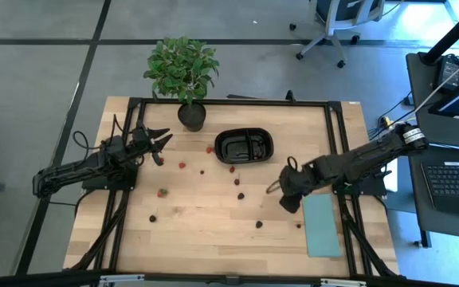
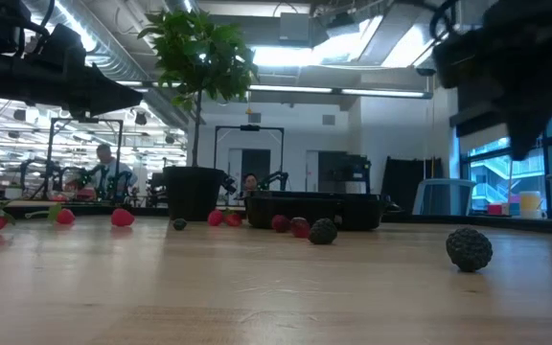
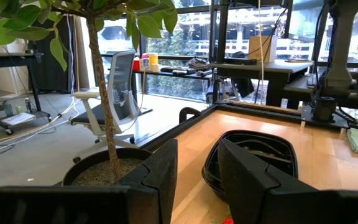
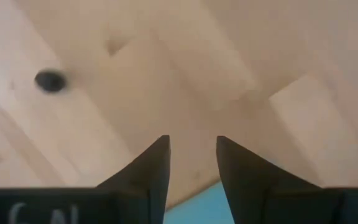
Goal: Pick and placing Produce into tupperware
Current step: Put the bottom blueberry into the black container
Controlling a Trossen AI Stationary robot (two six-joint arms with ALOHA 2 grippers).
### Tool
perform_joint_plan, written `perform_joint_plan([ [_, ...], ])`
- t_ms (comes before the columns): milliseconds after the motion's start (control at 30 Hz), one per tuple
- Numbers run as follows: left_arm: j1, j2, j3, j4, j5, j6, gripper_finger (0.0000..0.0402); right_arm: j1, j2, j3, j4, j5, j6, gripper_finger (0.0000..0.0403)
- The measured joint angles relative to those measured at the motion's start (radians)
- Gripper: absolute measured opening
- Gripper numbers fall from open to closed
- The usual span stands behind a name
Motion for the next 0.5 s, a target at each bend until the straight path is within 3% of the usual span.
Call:
perform_joint_plan([
  [500,0.0,0.0,0.0,0.0,0.0,0.0,0.011,0.283,0.097,0.0,0.022,-0.002,0.331,0.0109],
])
